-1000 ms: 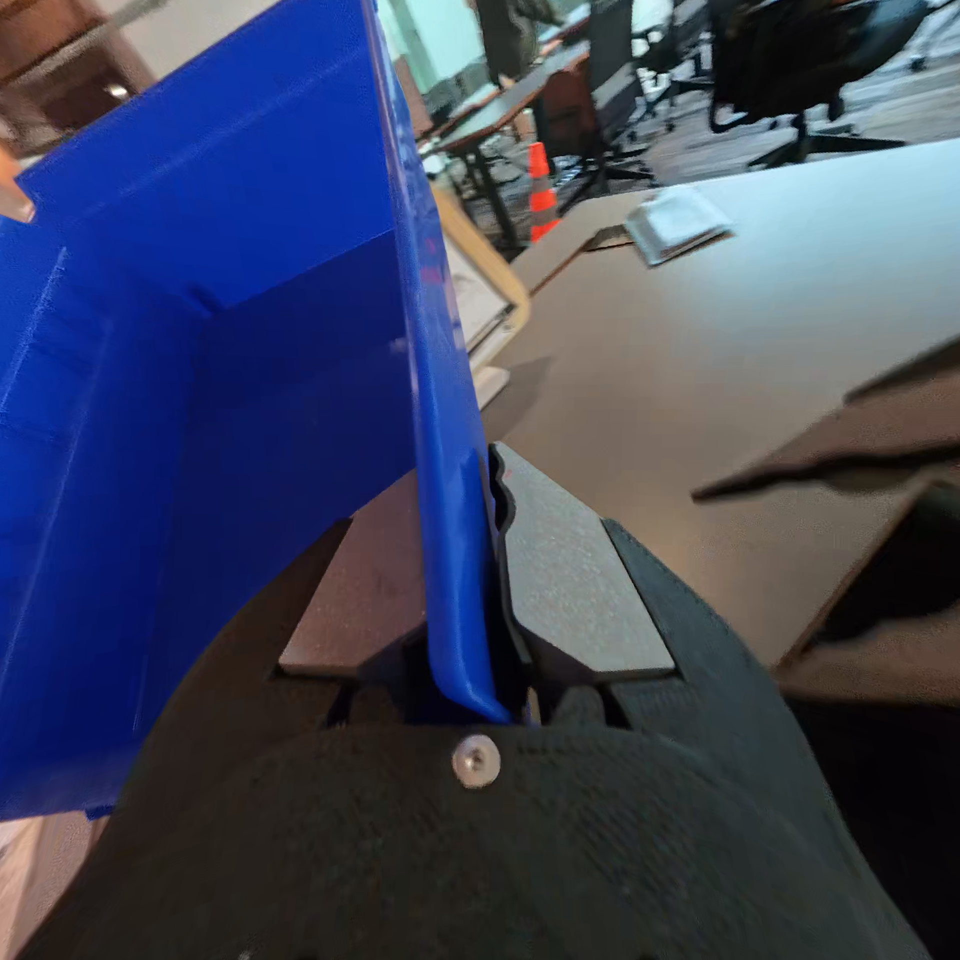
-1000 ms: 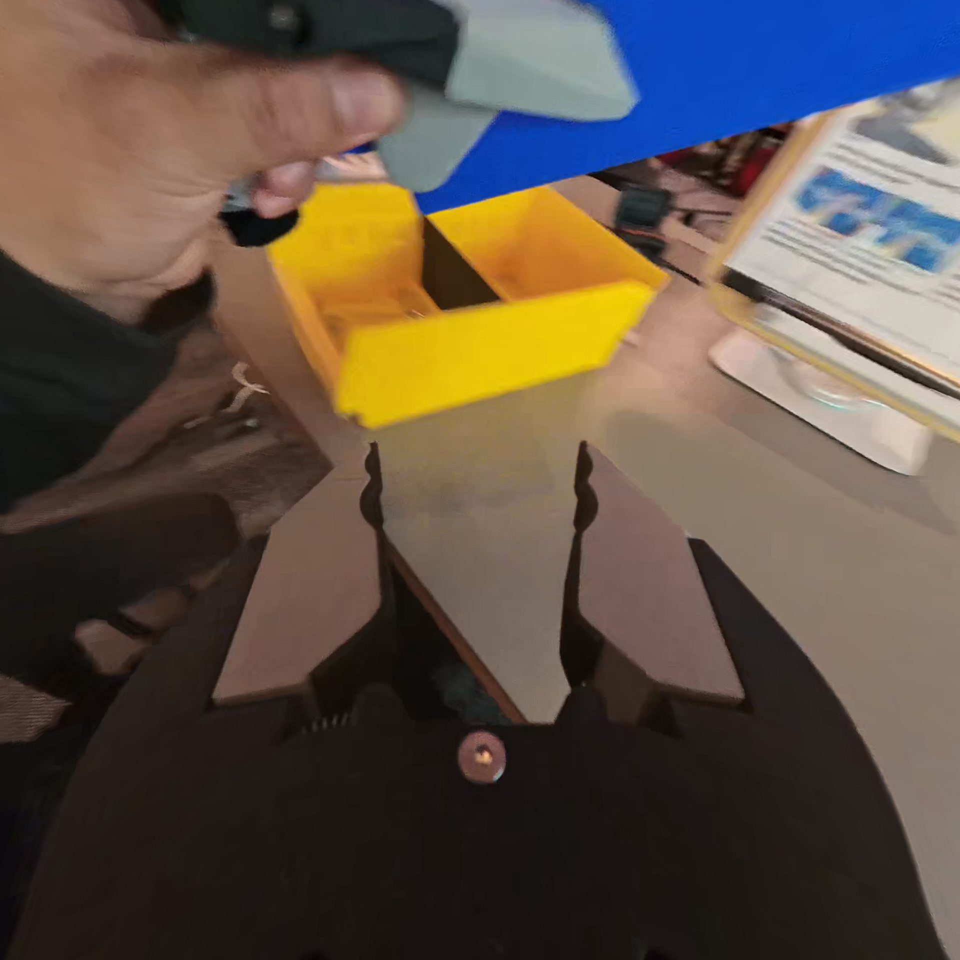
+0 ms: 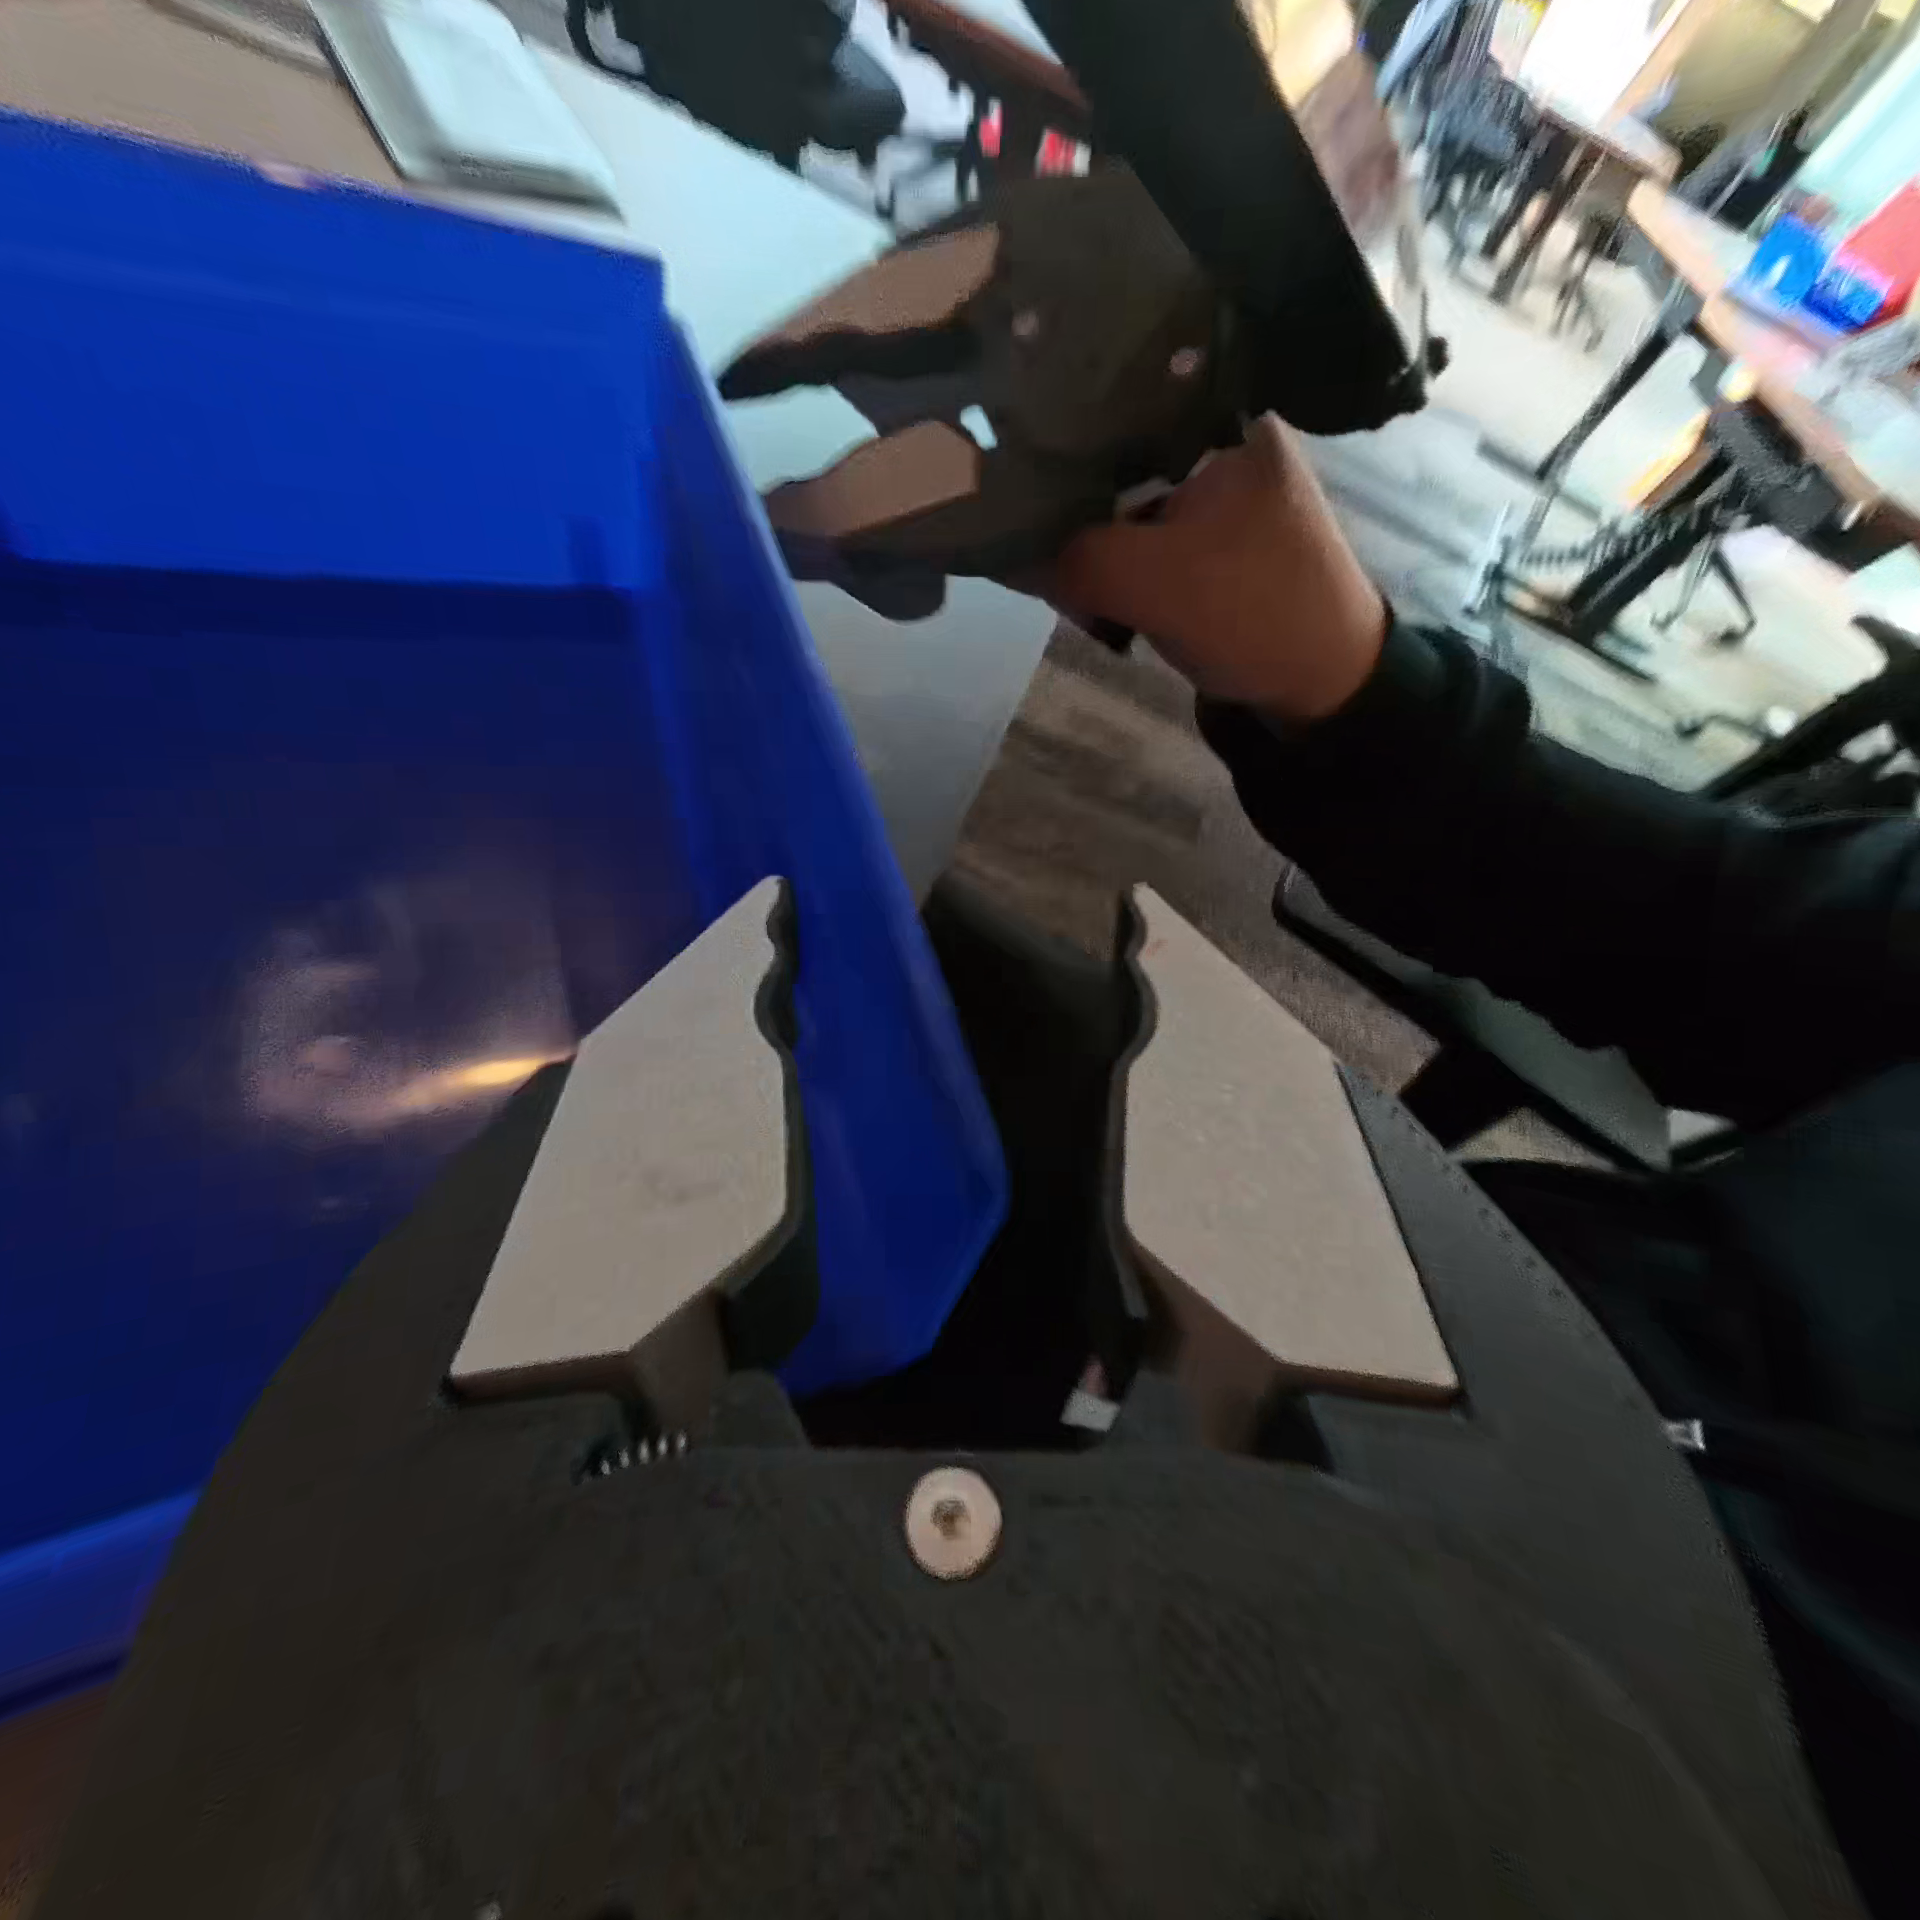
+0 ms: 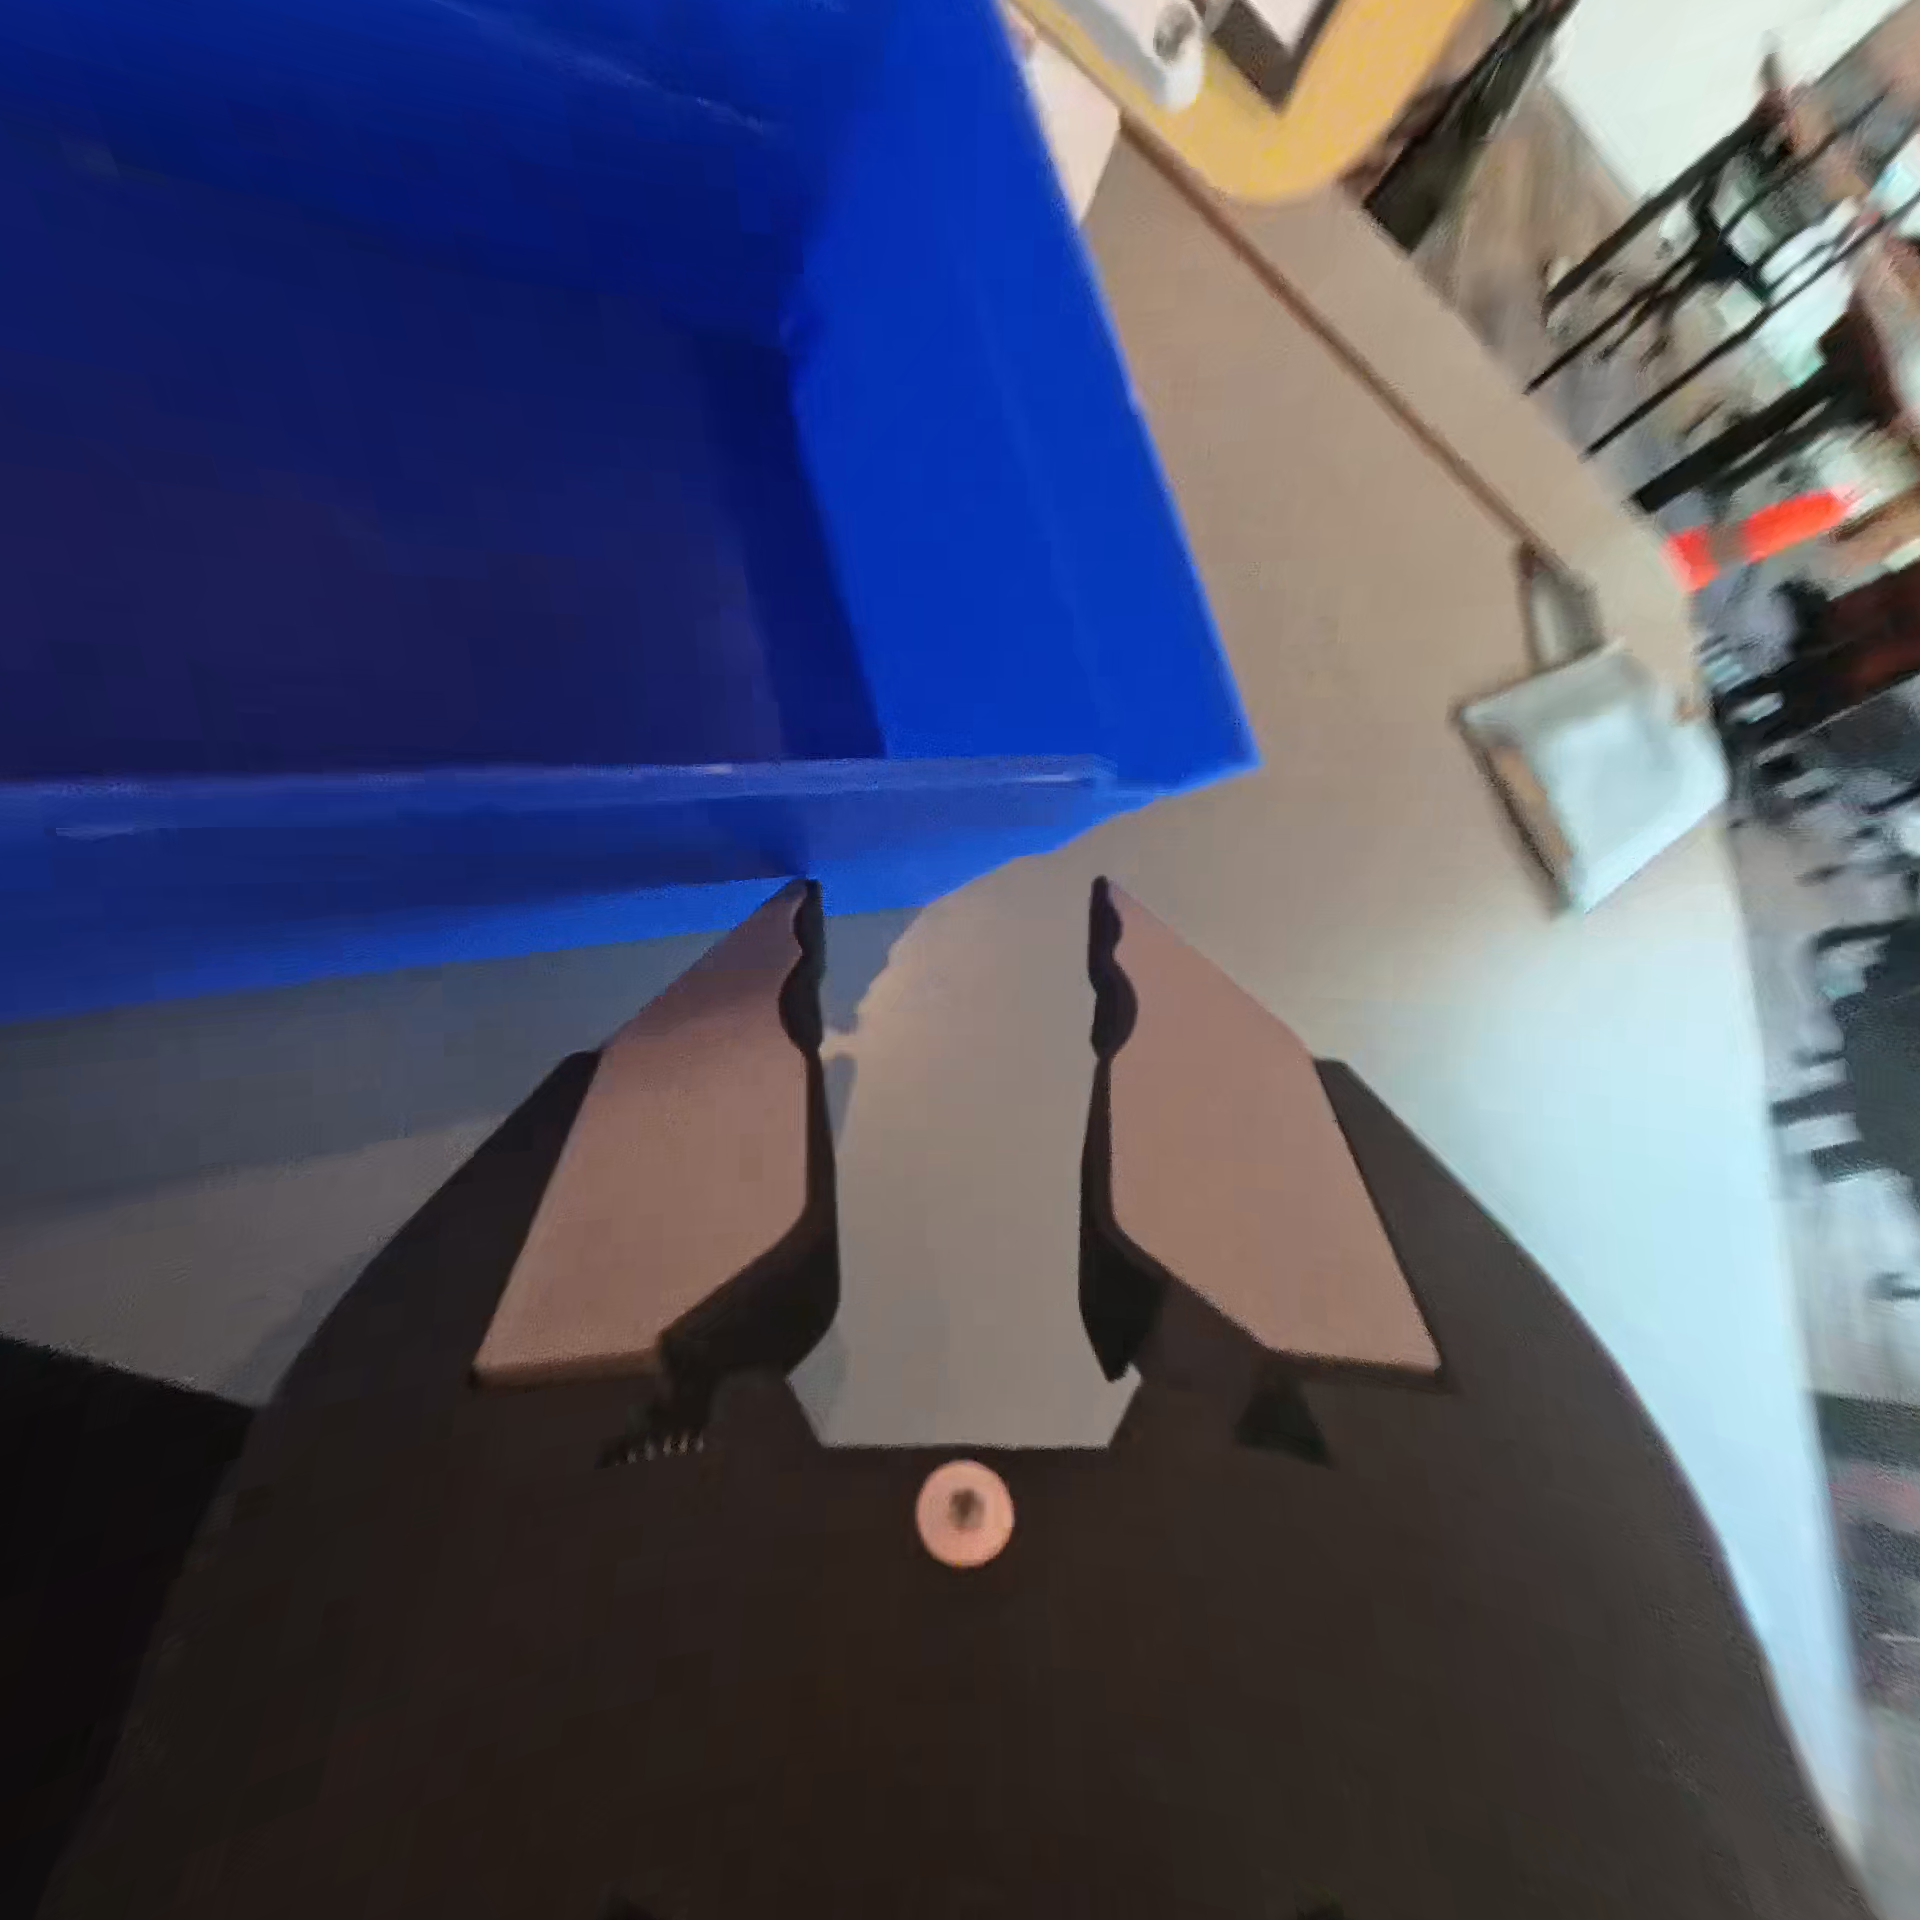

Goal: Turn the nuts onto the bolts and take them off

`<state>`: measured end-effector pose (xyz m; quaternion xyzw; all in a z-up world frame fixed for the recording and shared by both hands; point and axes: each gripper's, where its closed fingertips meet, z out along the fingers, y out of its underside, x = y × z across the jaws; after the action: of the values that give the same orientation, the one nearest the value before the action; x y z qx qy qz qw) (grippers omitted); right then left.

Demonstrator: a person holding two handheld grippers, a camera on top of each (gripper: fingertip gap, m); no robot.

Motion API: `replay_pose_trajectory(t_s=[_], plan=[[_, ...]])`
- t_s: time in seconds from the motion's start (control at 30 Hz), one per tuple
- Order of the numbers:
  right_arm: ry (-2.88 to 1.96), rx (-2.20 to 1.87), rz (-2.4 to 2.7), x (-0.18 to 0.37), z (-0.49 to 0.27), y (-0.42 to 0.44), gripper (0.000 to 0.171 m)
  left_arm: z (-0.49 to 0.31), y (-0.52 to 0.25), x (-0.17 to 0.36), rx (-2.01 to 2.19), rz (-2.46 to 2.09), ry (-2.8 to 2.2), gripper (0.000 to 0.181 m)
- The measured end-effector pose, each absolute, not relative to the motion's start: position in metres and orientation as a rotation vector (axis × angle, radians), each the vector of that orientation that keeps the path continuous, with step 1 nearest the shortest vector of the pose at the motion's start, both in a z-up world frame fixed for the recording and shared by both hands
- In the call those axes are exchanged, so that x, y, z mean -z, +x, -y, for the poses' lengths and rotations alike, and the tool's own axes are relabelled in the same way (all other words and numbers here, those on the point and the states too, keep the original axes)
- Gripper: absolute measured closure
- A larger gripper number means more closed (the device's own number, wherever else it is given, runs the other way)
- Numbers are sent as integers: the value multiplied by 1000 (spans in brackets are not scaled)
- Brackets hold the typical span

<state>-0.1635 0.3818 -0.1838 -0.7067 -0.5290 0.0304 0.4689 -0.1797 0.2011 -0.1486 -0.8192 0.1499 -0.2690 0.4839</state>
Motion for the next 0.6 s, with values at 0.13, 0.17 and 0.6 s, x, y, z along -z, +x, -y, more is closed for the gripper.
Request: replay_pose_trajectory(t_s=[0.13,0.17,0.6], plan=[[-1700,-399,1262,168,-349,-175,120,-222,-208,141,544,-293,-1890,137],[-1674,-409,1283,168,-340,-180,121,-229,-205,150,569,-282,-1922,147],[-1725,-292,1256,156,-362,-148,117,-252,-183,130,431,-410,-1866,134]])
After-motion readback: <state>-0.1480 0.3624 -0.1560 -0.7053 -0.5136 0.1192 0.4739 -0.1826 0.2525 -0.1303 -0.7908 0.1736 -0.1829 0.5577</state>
